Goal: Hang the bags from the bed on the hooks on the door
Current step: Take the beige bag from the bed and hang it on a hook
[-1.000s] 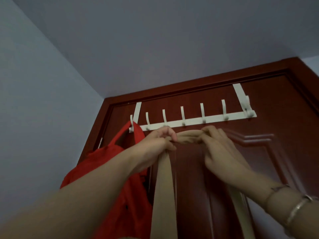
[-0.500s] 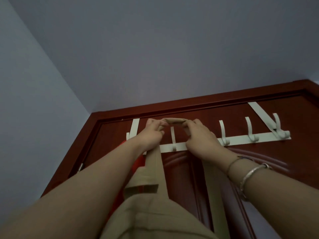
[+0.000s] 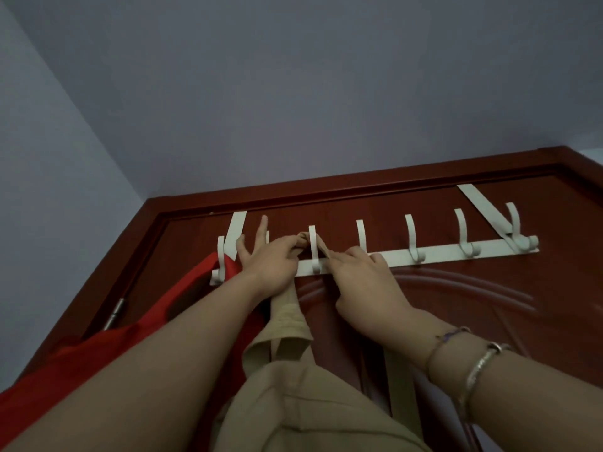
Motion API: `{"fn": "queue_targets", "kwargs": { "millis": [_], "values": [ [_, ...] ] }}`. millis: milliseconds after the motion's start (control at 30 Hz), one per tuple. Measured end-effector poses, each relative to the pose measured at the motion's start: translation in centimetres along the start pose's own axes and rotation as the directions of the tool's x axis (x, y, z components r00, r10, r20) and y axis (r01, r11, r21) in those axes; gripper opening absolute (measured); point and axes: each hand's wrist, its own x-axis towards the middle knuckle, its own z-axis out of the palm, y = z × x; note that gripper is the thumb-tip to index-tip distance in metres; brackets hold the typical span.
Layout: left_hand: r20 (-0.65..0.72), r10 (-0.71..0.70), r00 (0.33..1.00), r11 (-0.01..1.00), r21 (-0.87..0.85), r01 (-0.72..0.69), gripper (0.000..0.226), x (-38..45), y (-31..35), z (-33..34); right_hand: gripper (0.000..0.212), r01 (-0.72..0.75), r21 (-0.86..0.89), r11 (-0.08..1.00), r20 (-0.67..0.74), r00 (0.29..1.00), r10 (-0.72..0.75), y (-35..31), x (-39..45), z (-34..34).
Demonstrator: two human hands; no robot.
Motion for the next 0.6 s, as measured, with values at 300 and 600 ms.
{"fn": "queue_targets", "kwargs": {
  "millis": [300,600],
  "values": [
    [0.221,-0.02,0.975,0.998,0.057,0.007,0.062,-4.9,2.8,-1.0,0.069,-0.219,0.7,0.68,0.237,0.969,0.068,0.0,-2.1,-1.6],
    [0.278,-0.31,0.909,0.944,-0.028,0.33,0.045,-15.5,8.8,-5.5,0.055,-0.334,0.774,0.538,0.419,0.907,-0.04,1.3,-12.0,-5.3]
  ]
}}
